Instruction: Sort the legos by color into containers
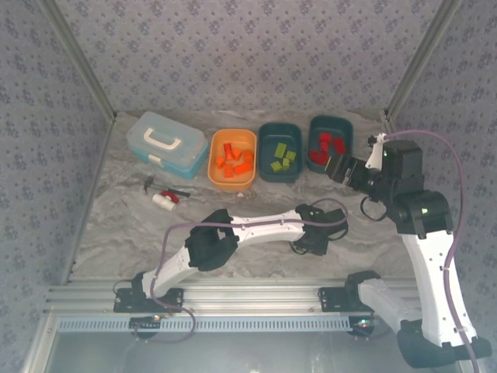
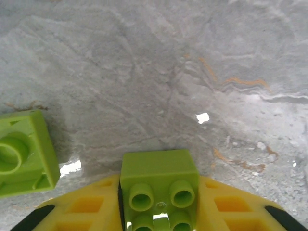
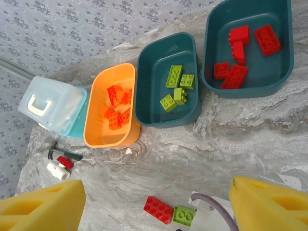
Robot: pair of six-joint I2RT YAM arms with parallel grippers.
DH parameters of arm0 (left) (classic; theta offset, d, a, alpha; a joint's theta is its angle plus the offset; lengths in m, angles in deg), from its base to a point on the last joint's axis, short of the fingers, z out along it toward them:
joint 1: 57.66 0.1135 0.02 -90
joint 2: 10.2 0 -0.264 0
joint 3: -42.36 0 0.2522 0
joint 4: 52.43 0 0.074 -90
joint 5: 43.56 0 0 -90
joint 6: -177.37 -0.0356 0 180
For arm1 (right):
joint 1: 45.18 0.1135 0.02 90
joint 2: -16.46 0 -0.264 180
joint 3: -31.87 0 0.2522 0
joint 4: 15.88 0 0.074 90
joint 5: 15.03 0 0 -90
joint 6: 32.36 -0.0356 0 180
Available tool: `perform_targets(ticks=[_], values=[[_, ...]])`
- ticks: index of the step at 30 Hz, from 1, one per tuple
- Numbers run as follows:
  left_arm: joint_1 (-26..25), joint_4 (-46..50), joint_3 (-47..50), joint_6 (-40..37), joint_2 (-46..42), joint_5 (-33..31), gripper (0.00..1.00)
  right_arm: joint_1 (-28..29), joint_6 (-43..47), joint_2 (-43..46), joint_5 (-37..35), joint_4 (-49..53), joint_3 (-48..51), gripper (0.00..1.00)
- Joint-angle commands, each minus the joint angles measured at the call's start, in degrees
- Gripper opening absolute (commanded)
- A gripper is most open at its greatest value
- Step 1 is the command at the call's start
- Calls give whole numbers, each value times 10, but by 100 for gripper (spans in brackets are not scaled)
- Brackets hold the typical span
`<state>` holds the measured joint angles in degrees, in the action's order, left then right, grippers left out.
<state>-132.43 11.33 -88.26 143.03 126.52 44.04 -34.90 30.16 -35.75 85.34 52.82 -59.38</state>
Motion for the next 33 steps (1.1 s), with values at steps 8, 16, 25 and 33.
perform_targets(ticks=[8,16,25,33], values=[[23,35,31,-47,-97,-51,23,4,-2,90,70,-65,23,81],[155,36,27,-141,-169,-45,23,5,6,168,181,-125,146,81],[274,60,-155,-237,-64,-40,22,6,-28,215,211,-175,296,80],[323,72,-309,-247,73,-39,22,17,-46,223,200,-174,366,79]])
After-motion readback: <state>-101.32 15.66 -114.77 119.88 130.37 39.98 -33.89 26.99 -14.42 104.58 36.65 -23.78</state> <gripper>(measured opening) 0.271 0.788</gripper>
